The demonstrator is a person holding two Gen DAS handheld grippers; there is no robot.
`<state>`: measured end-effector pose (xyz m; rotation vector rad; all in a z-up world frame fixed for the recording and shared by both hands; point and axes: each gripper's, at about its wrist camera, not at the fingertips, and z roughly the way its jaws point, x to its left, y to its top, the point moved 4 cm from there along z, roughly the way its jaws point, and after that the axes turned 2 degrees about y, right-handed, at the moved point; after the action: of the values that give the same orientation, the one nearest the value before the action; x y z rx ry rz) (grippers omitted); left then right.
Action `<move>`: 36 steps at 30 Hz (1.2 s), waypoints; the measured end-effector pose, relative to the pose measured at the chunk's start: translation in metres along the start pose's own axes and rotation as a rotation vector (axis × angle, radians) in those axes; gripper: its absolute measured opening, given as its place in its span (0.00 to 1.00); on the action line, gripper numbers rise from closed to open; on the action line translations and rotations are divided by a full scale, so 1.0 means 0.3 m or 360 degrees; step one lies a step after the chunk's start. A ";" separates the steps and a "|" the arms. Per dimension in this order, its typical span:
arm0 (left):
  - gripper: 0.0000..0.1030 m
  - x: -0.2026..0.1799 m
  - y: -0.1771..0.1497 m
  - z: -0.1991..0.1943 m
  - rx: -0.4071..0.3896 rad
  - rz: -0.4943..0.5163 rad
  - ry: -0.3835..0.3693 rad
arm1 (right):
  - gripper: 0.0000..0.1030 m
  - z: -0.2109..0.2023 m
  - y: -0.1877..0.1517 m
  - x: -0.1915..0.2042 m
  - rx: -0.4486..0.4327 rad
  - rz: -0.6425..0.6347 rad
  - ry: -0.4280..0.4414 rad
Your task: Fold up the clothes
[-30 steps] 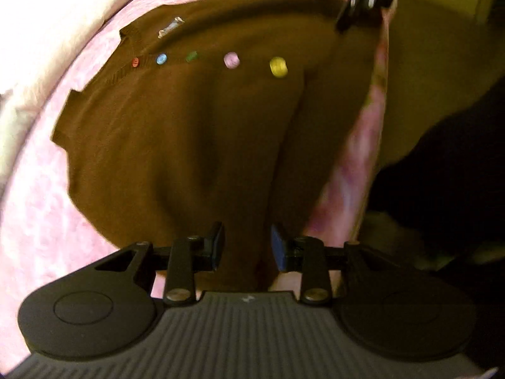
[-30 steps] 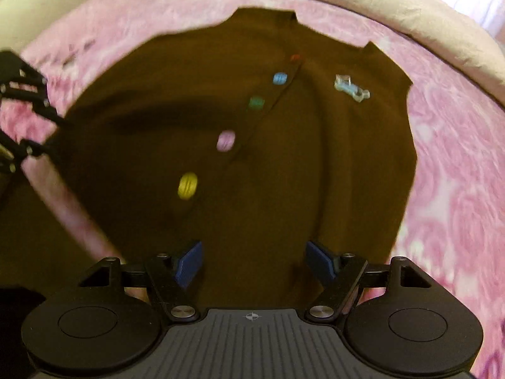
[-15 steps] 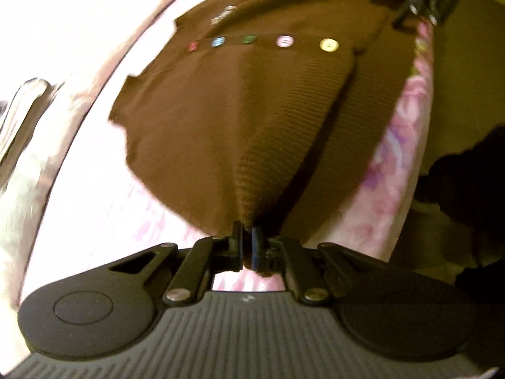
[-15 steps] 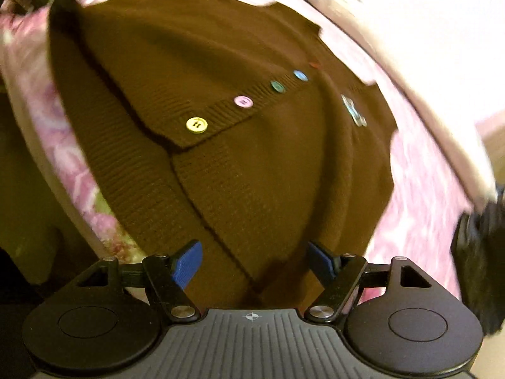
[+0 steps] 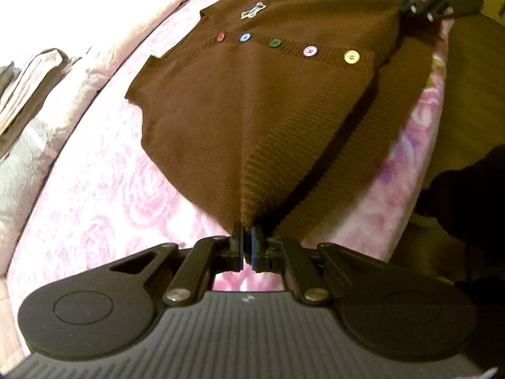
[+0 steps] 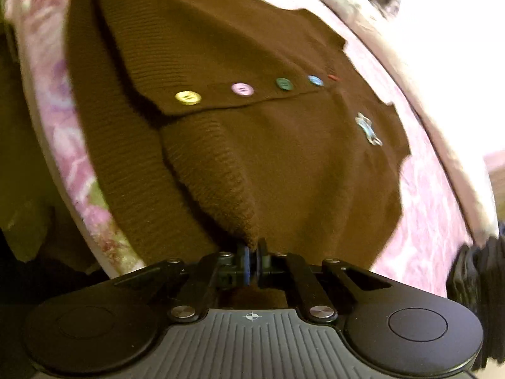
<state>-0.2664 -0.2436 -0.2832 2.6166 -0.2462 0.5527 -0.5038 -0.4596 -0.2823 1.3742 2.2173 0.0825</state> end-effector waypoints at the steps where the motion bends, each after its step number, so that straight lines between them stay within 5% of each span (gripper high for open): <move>1: 0.02 -0.008 -0.006 -0.016 -0.0006 0.0030 -0.0008 | 0.01 -0.028 0.000 -0.003 -0.0006 0.0020 0.0015; 18: 0.04 -0.090 -0.068 0.039 0.0141 0.0344 -0.0083 | 0.02 -0.035 -0.073 0.066 0.0142 0.0046 0.0156; 28: 0.15 -0.047 0.074 -0.034 0.0066 0.0256 -0.0244 | 0.02 -0.132 -0.172 -0.074 0.0223 0.0732 0.0104; 36: 0.15 -0.100 0.272 0.124 0.0059 0.0181 -0.0359 | 0.02 -0.033 -0.268 -0.234 0.0186 0.1416 0.0236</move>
<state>-0.3019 -0.3305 -0.2942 2.7134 -0.4624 0.2999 -0.5498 -0.5556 -0.2711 2.3786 1.5601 0.3774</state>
